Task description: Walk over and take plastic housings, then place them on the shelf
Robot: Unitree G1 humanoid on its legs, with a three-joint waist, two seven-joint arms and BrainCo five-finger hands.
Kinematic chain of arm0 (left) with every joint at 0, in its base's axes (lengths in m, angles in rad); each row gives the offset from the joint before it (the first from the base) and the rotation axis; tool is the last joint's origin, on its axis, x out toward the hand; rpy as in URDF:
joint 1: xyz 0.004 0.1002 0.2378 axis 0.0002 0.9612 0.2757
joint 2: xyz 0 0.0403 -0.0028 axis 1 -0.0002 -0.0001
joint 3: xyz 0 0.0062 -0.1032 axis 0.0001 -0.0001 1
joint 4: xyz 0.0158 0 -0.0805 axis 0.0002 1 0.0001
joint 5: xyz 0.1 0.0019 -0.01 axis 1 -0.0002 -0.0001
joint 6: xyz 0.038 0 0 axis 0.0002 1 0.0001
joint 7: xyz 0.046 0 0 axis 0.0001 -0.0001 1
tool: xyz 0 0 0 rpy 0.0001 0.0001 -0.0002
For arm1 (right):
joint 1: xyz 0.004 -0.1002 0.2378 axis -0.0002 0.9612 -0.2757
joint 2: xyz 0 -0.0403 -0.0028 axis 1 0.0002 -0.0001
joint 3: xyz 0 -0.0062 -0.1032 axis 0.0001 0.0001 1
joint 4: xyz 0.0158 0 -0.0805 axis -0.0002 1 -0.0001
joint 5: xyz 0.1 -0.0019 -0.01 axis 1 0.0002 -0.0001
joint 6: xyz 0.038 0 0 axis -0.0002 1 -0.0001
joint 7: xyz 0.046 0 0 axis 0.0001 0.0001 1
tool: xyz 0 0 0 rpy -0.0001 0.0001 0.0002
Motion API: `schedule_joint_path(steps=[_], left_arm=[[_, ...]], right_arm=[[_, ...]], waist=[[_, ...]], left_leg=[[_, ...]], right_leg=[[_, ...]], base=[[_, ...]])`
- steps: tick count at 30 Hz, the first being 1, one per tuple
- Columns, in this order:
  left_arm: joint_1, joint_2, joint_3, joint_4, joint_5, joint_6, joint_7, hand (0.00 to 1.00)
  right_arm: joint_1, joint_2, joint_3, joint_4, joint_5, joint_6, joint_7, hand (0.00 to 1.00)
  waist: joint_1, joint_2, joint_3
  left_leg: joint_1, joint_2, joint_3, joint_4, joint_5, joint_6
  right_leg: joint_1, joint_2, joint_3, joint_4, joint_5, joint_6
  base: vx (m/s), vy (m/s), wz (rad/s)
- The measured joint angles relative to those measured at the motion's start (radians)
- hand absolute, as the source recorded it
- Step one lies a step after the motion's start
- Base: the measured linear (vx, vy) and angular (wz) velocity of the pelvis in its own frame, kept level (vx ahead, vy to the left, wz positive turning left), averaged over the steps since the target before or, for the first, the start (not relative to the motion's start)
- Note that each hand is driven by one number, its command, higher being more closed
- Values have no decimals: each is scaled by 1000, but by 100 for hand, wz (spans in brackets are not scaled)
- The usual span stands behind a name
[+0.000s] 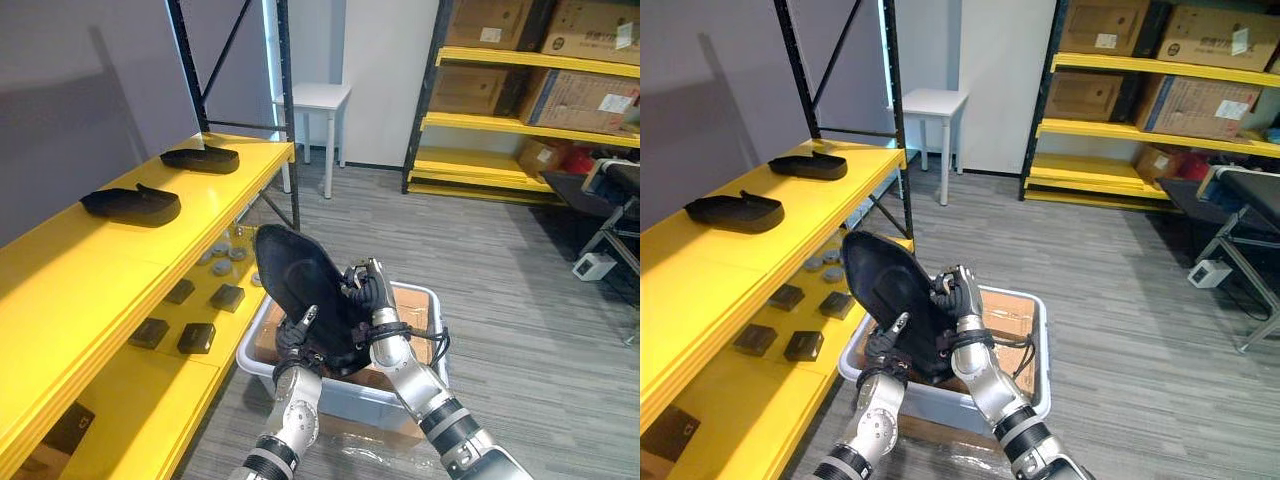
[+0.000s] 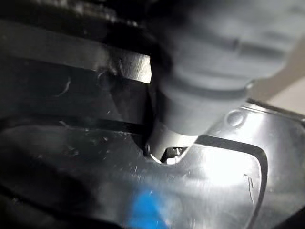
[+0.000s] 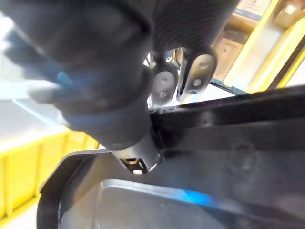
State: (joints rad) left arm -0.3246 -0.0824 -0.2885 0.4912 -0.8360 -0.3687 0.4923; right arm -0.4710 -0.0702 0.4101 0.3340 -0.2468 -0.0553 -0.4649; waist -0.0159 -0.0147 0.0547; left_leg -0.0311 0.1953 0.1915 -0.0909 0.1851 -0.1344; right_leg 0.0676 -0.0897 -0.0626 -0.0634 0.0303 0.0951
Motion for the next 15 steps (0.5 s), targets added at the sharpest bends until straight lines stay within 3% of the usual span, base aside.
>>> schedule_joint_path(steps=[6,9,11,12,14,15], left_arm=[[9,3,18,-10,75,-2,-2,100],[53,15,33,-99,137,10,-13,100],[90,25,53,-178,204,26,-23,100],[105,28,65,-217,239,37,-28,100],[135,33,96,-312,301,50,-40,100],[161,37,120,-372,336,58,-44,100]], right_arm=[[15,-9,1,-10,51,-15,-2,100],[48,-4,-1,-60,84,-52,-5,100],[69,2,-1,-89,110,-88,-5,100],[74,5,-1,-102,125,-96,-5,100],[58,14,0,-123,126,-122,1,100],[37,30,5,-122,126,-127,14,100]], waist=[[0,-7,-4],[9,-4,-2],[25,1,3],[32,2,5],[52,5,20],[72,16,21]], left_leg=[[-8,-1,-26,3,4,5],[-53,-14,-120,4,25,8],[-97,-39,-173,4,24,28],[-117,-38,-110,17,0,45],[-169,-28,133,104,-59,119],[-183,-3,281,145,-67,120]], right_leg=[[15,-1,-29,0,0,0],[23,3,-135,21,-23,-4],[40,-17,-263,74,-73,3],[58,-30,-337,85,-87,11],[110,-79,-495,92,-115,43],[135,-101,-561,101,-139,64]], base=[[6,6,12],[-9,-21,91],[-5,4,164],[7,24,247],[65,77,243],[127,112,175]])
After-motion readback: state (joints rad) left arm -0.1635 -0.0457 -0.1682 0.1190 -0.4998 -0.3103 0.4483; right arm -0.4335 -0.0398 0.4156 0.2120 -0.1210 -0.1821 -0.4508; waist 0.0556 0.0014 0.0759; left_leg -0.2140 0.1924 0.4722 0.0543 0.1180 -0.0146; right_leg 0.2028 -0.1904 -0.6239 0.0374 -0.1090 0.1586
